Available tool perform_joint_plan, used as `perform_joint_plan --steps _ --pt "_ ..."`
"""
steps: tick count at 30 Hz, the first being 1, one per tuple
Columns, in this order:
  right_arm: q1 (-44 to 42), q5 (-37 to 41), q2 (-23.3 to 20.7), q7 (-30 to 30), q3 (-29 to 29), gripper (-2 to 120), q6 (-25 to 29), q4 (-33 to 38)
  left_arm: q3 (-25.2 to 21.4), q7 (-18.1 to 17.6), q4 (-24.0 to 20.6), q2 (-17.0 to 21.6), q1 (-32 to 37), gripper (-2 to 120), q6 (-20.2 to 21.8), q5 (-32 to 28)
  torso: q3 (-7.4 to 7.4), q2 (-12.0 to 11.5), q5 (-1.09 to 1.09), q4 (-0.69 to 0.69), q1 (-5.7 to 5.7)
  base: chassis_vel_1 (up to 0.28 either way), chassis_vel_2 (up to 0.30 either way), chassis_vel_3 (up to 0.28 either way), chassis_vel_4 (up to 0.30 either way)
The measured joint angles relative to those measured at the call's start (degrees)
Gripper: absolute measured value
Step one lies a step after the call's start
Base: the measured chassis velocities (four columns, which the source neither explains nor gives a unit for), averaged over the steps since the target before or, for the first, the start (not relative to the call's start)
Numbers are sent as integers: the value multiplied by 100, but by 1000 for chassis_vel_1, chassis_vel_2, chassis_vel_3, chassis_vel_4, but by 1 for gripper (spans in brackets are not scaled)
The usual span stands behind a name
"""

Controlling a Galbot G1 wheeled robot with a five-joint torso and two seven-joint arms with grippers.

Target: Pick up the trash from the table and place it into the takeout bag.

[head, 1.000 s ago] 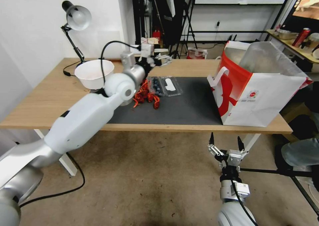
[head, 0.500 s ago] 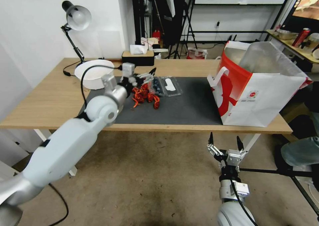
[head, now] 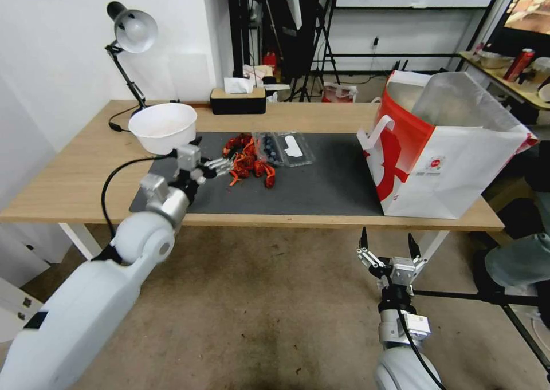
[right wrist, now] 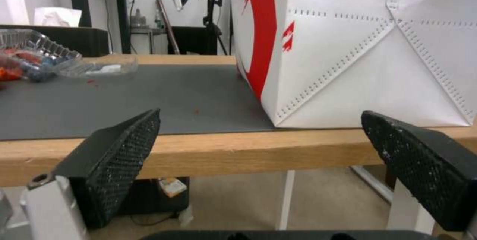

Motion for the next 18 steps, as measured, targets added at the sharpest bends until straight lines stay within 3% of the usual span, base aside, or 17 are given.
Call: perform_joint_plan --steps 10,18 --pt "-9 -1 13 -9 -6 100 3 1 -736 85 -213 -532 1148 100 -259 601 0 0 1 0 0 0 0 0 0" --pt "1 -1 8 -12 -7 100 5 4 -1093 137 -284 -777 1637 100 -509 848 0 0 1 0 0 0 0 0 0"
